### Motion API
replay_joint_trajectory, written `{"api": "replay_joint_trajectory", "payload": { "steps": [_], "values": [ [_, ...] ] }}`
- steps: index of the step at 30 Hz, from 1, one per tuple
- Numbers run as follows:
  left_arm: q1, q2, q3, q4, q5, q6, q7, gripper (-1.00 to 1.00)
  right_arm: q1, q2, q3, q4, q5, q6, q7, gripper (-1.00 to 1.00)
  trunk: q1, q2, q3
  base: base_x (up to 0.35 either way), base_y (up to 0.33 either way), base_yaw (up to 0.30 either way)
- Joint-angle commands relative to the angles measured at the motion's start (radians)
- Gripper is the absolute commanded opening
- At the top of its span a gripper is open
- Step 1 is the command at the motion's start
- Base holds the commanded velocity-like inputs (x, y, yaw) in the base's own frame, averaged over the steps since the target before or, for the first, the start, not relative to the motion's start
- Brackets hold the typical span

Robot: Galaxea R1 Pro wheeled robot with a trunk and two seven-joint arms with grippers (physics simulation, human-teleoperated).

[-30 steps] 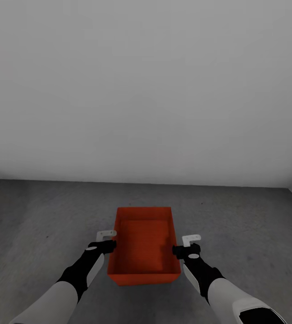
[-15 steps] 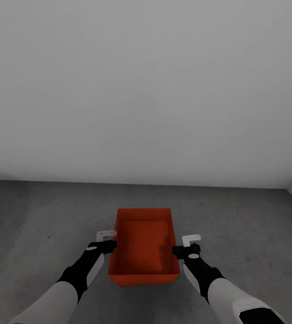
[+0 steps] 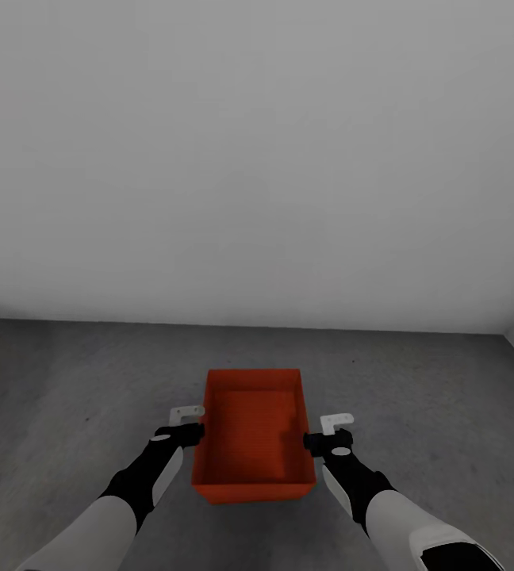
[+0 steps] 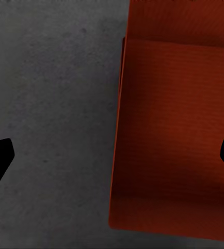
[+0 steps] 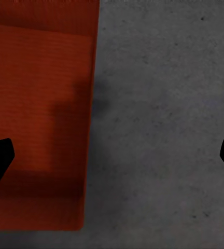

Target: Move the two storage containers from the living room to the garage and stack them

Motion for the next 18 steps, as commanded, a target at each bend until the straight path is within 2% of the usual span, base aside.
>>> {"api": "replay_joint_trajectory", "payload": {
  "steps": [1, 15, 18],
  "values": [
    [-0.001, 0.001, -0.008, -0.002, 0.011, 0.005, 0.009, 1.0, -0.001, 0.0, 0.005, 0.0, 0.005, 0.002, -0.006, 1.0, -0.004, 0.007, 0.002, 0.0, 0.0, 0.0],
    [-0.001, 0.001, -0.008, -0.002, 0.011, 0.005, 0.009, 1.0, -0.001, 0.0, 0.005, 0.0, 0.004, 0.002, -0.006, 1.0, -0.058, 0.105, 0.046, 0.0, 0.0, 0.0],
    [-0.001, 0.001, -0.008, -0.002, 0.011, 0.005, 0.009, 1.0, -0.001, 0.0, 0.005, 0.0, 0.005, 0.002, -0.006, 1.0, -0.058, 0.105, 0.046, 0.0, 0.0, 0.0]
  ]
}}
